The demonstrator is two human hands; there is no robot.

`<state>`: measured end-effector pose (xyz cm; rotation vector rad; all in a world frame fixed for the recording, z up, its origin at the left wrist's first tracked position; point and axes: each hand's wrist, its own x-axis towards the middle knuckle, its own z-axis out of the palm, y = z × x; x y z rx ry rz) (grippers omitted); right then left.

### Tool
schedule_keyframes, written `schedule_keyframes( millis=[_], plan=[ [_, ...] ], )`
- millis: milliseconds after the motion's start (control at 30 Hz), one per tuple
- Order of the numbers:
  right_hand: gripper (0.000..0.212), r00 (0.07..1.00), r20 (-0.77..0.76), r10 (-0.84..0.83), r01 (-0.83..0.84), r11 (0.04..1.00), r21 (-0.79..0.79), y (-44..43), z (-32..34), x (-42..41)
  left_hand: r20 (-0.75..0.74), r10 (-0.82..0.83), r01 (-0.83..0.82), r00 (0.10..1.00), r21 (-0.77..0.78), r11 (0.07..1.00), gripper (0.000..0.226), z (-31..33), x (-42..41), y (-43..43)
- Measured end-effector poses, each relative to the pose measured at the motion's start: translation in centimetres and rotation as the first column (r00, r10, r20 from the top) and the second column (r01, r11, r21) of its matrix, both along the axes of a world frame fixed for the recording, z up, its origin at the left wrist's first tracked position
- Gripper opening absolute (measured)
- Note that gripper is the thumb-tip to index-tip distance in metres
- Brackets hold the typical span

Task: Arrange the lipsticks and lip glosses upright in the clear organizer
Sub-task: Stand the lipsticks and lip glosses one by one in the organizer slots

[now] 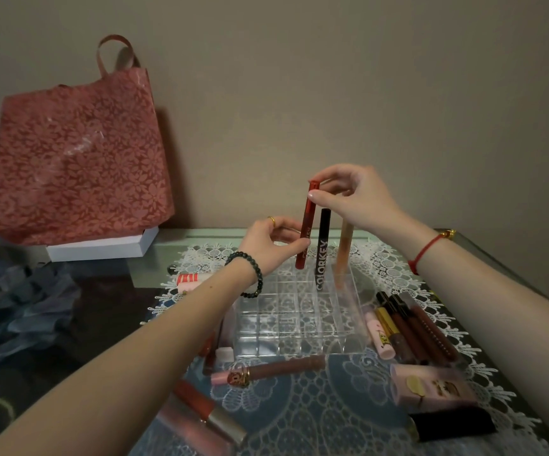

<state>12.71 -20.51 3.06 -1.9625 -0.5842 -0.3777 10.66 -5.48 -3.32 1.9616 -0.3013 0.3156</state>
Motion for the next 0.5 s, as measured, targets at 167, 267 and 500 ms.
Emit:
schedule_keyframes(
  millis=[167,267,500],
  plan=[
    [0.015,1.000,-0.014,0.013,-0.014,0.999,-0.037,0.0,-0.2,0.1,-0.004,0.014,-0.014,1.000,0.036,0.999,0.017,-0.5,0.2,0.0],
    [0.017,1.000,-0.024,0.016,-0.017,0.998,-0.066,0.0,-0.3,0.0,-0.007,0.022,-0.021,1.000,0.068,0.997,0.017,-0.7,0.3,-0.1],
    [0.016,0.999,-0.027,0.040,-0.044,0.986,-0.162,0.1,-0.4,-0.2,-0.024,0.009,-0.005,1.000,0.147,0.989,0.018,-1.2,0.2,-0.1]
  ],
)
